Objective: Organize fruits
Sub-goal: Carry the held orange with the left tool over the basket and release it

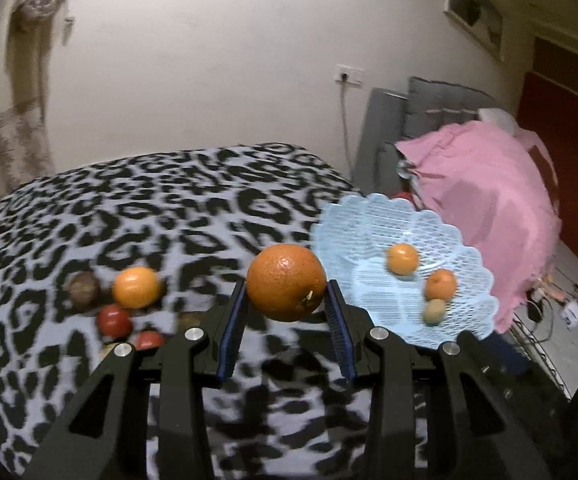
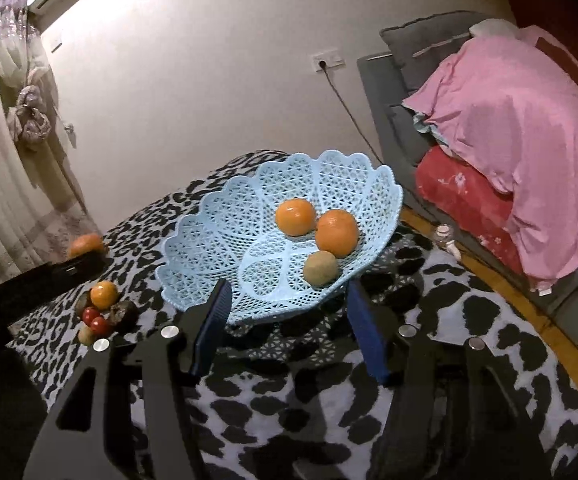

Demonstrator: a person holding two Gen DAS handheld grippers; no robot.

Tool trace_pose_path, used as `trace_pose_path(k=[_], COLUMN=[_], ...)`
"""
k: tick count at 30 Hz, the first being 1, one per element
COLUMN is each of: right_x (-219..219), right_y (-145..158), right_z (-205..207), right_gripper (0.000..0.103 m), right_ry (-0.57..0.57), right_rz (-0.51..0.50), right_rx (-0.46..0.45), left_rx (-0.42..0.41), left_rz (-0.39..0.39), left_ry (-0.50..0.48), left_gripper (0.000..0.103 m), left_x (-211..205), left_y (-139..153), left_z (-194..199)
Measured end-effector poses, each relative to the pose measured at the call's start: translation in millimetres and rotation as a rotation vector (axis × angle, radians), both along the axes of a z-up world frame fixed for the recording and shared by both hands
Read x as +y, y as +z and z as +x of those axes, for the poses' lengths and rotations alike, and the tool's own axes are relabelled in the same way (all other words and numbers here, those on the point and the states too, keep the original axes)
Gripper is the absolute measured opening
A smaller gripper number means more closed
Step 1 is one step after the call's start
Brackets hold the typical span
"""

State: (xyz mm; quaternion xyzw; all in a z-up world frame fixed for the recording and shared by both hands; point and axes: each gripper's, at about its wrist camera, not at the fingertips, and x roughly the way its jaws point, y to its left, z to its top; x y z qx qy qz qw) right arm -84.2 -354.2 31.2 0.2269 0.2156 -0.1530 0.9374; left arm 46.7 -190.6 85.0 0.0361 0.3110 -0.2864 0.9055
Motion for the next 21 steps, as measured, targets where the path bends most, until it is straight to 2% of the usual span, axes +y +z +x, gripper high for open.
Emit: trace_pose_path(k=[4, 8, 13, 19, 21], right_x=[1.0, -3.1, -10.0, -14.7, -13.3], right_y=[1.2, 4.2, 5.7, 4.4, 4.7], right_z=[-1.9, -11.7, -23.5, -26.7, -27.1], right_gripper=[0.061, 0.061, 0.061, 0.061, 0.061], right_ry=[0.008, -0.055, -0.157, -0.181, -0.181], right_rz=[0.008, 0.016, 0.022, 0.034, 0.028], right_rx=[-0.015, -0.055, -0.080, -0.073, -0.072], left_rx=[0.016, 0.028, 0.043, 0.041, 0.037], left_rz=[0.013, 0.032, 0.046, 0.049, 0.038], left_ry=[-0.053, -0.086, -0.117, -0.140, -0.148], left_gripper=[0.040, 0.040, 0.040, 0.042, 0.057], left_x=[-27.3, -45.9, -56.7, -59.7, -59.8], left_y=[-3.2, -7.6, -13.6, -16.2, -14.3], left_z=[-1.7, -2.8, -2.7, -2.7, -3.7])
